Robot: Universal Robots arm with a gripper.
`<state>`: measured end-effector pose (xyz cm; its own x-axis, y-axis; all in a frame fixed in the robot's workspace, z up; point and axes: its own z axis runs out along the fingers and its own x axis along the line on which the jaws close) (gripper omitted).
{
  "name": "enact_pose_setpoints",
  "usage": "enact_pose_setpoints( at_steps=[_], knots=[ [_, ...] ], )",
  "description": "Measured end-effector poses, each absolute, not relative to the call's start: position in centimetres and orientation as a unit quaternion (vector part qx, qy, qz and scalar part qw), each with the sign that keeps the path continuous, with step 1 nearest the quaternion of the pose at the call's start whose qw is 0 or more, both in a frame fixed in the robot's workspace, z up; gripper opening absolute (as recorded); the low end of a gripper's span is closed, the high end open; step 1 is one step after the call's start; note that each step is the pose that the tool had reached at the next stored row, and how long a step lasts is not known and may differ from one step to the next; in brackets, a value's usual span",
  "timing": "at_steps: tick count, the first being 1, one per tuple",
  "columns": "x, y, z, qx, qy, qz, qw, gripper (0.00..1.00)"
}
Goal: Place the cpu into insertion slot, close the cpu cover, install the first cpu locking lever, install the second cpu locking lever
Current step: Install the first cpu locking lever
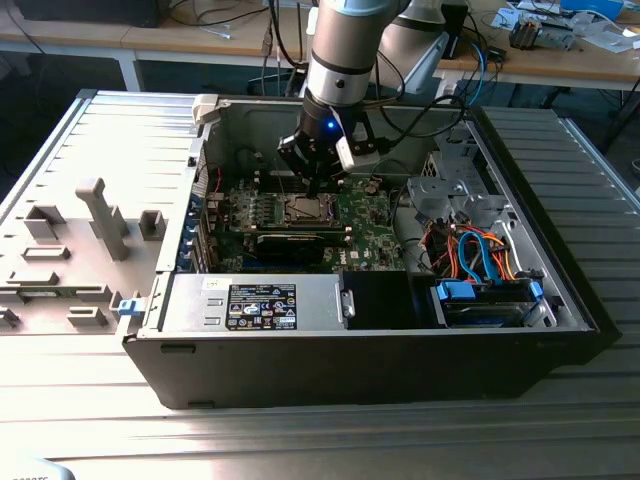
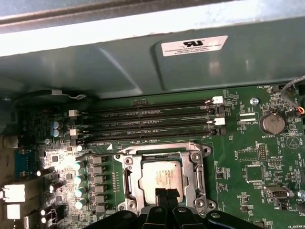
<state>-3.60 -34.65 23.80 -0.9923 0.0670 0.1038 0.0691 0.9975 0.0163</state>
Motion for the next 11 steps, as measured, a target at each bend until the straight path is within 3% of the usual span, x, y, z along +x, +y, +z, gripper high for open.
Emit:
enact_pose_setpoints(
  at_steps=[11],
  knots=[
    [-3.6, -34.65, 23.8, -0.013, -0.999, -0.009, 0.052, 0.11]
  ],
)
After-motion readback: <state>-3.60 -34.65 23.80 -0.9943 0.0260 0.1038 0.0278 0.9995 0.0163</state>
